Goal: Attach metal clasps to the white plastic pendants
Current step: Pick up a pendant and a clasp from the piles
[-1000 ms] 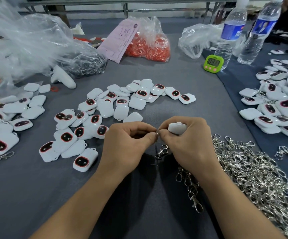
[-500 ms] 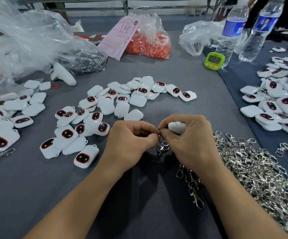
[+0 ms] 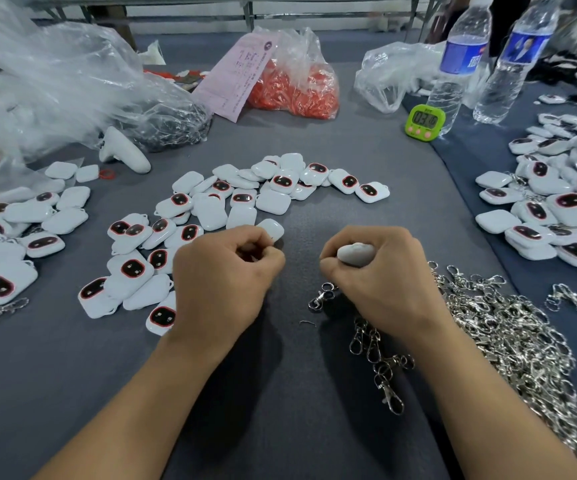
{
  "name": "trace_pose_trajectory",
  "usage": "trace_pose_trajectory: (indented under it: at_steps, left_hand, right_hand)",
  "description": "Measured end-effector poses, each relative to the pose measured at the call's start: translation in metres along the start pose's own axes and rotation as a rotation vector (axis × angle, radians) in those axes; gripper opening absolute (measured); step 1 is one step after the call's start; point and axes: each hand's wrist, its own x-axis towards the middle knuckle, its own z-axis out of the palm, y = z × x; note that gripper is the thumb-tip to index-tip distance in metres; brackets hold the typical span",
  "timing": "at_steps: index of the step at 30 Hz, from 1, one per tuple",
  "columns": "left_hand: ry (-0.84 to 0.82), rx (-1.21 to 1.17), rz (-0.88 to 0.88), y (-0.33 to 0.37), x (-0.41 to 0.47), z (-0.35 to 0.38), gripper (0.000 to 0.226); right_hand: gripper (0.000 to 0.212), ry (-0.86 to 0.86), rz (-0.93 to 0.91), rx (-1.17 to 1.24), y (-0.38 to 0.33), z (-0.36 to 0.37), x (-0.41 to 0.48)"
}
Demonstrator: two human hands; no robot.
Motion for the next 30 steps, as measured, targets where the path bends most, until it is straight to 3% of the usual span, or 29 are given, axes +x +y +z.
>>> trace_pose_trajectory:
  at_steps: [3,6,8,10,13,16,20,26,30]
  left_hand:
    - [-0.052,0.237,0.085,-0.005,-0.001,-0.001,0.008]
    - [-0.164,0.315,0.138,-0.002,-0.004,0.004,0.003]
    - [-0.224,0.282,0.159,0.001,-0.006,0.006,0.002]
    - [-0.282,0.222,0.146,0.003,-0.007,0.008,0.003]
    - [-0.311,0.126,0.076,0.003,-0.006,0.01,0.009]
    - [-0.341,-0.038,0.022,0.001,-0.003,0.009,0.01]
    - [-0.353,-0.23,-0.02,0.001,-0.003,0.01,0.009]
    - [-0.427,-0.306,-0.074,0.002,0.001,0.011,0.009]
    - [-0.489,-0.348,-0.137,0.002,0.002,0.011,0.011]
  right_hand:
    - [0.014,-0.213,-0.048,-0.14,-0.008,0.001,-0.004]
    - [0.018,-0.394,-0.085,-0.372,-0.009,-0.001,-0.002]
    - [0.014,-0.409,-0.047,-0.482,-0.004,-0.01,0.003]
    - [0.012,-0.292,-0.01,-0.529,0.002,-0.015,0.003]
    - [0.018,0.012,0.107,-0.213,0.001,-0.006,0.001]
    - [0.018,-0.06,0.22,0.025,0.002,0.01,0.004]
    - [0.015,-0.12,0.226,0.137,0.005,0.012,0.007]
    - [0.016,-0.097,0.202,0.172,0.005,0.008,0.005]
    - [0.02,-0.092,0.092,0.122,0.003,0.006,0.001]
